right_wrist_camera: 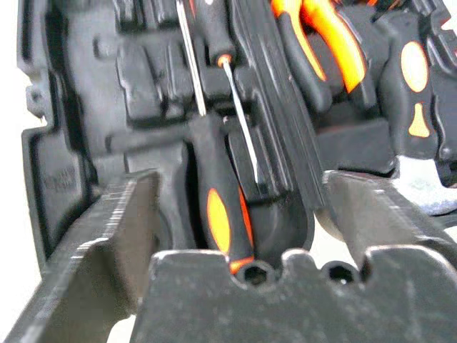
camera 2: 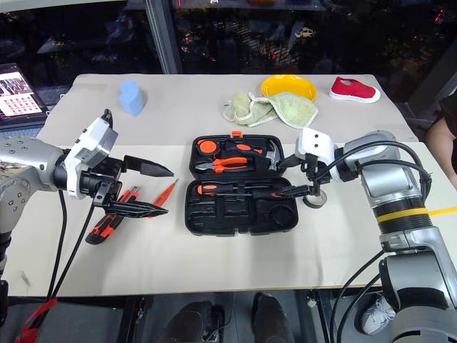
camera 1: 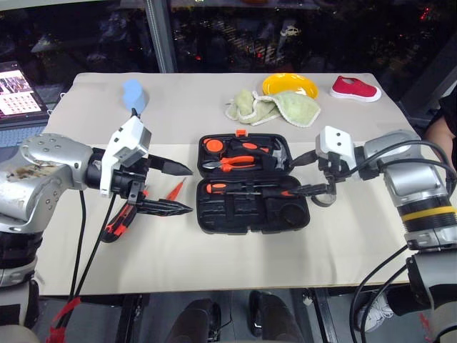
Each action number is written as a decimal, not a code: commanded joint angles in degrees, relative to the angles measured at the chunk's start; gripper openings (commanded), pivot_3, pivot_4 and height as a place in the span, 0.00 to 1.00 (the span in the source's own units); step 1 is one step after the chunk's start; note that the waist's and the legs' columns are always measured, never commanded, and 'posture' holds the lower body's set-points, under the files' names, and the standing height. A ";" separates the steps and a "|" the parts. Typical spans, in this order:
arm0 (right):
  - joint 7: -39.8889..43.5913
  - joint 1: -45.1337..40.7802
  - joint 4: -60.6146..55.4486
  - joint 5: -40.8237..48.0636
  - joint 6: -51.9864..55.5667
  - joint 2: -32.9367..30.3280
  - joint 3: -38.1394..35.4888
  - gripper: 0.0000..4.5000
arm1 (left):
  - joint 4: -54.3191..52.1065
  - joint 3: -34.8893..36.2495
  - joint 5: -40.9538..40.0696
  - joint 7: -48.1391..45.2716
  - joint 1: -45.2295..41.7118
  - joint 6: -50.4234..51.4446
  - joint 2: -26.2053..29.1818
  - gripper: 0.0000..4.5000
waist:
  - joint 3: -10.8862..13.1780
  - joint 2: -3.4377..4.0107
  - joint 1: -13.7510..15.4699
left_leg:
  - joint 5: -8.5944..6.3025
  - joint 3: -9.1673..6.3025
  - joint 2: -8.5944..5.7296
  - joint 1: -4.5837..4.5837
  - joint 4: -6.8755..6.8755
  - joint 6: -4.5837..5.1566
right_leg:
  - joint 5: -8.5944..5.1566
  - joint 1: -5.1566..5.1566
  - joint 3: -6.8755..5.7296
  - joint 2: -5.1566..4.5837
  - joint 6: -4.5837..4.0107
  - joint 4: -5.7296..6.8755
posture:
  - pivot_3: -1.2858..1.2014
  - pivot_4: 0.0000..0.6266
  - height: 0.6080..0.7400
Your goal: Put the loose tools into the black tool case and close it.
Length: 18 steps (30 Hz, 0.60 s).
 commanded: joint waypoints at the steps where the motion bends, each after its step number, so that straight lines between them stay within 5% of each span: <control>1: -2.30 -0.63 -1.41 0.48 1.50 1.87 -0.59 0.54 | -0.61 0.16 0.53 -0.47 -0.80 -1.24 0.22 1.00 | 0.00 0.00 -0.01 | 0.03 0.02 0.00 0.00 0.00 0.05 | 0.00 -0.01 0.02 0.00 0.00 0.01 | 0.52 0.24 0.94; 8: -4.99 -2.06 1.26 -1.86 1.26 6.80 2.06 0.01 | -0.66 0.02 1.00 -0.66 -0.56 -1.88 0.51 1.00 | 0.00 0.00 -0.11 | 0.08 0.03 0.00 -0.01 0.00 0.14 | 0.00 -0.06 0.04 0.02 -0.01 0.06 | 0.52 0.24 0.94; 18: -5.21 -1.63 1.37 -2.98 1.73 8.63 3.75 0.01 | -1.43 0.86 0.93 -0.06 0.58 -1.77 0.80 1.00 | 0.00 0.00 -0.09 | 0.10 0.01 -0.01 0.00 0.00 0.17 | 0.00 -0.05 0.02 0.05 0.00 0.05 | 0.52 0.24 0.94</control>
